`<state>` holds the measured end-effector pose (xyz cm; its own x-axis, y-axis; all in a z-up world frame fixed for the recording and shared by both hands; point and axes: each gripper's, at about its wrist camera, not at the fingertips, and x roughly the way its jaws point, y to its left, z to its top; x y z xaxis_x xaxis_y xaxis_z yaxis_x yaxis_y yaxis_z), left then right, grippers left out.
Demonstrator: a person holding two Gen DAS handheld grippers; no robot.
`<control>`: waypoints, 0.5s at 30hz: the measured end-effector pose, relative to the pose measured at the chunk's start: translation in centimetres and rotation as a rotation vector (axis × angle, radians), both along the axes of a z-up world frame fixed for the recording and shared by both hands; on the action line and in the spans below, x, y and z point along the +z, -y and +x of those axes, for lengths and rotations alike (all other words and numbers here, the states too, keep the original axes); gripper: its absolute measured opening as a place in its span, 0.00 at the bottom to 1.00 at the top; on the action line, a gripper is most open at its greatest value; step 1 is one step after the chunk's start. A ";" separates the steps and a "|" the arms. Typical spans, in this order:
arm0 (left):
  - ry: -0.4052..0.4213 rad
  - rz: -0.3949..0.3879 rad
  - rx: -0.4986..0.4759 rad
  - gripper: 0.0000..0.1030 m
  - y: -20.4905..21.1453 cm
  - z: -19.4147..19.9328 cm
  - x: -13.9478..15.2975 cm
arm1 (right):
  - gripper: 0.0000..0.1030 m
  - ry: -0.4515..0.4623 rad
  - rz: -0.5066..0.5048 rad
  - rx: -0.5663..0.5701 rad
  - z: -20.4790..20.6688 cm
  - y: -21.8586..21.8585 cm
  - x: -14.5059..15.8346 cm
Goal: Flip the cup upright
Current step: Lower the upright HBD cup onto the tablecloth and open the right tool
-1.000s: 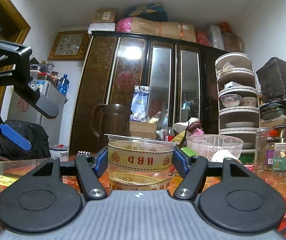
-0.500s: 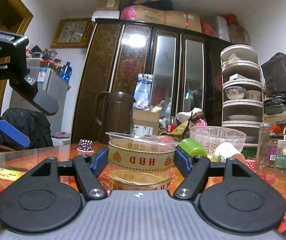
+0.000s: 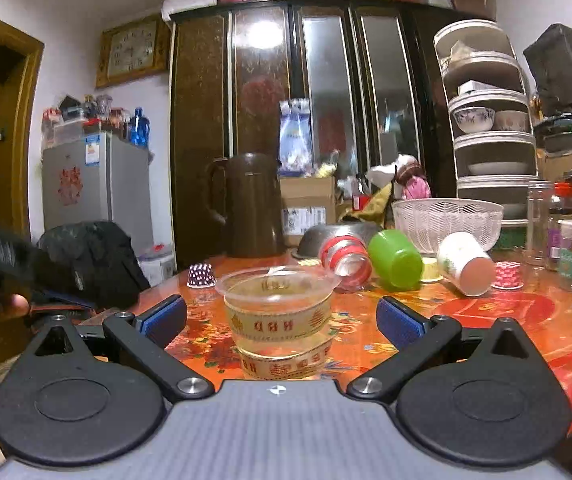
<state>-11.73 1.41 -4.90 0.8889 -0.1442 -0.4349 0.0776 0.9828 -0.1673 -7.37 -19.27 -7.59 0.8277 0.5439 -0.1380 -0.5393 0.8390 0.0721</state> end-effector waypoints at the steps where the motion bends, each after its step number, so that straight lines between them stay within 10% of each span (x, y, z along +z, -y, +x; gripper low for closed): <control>1: 0.006 0.015 0.000 1.00 0.3 -0.3 0.4 | 0.99 -0.029 -0.037 -0.016 -0.1 0.2 0.9; 8: -0.003 0.039 0.003 1.00 2.0 -3.1 4.1 | 0.99 -0.290 -0.081 -0.059 -1.8 3.8 6.6; 15: -0.003 0.017 -0.034 1.00 3.8 -5.3 6.3 | 0.99 -0.288 -0.094 -0.106 -4.5 5.7 8.8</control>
<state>-16.99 -2.37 1.37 0.8824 -0.1664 -0.4401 0.1101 0.9824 -0.1506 -11.90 -25.00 1.22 0.7985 0.4307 -0.4207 -0.4175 0.8996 0.1285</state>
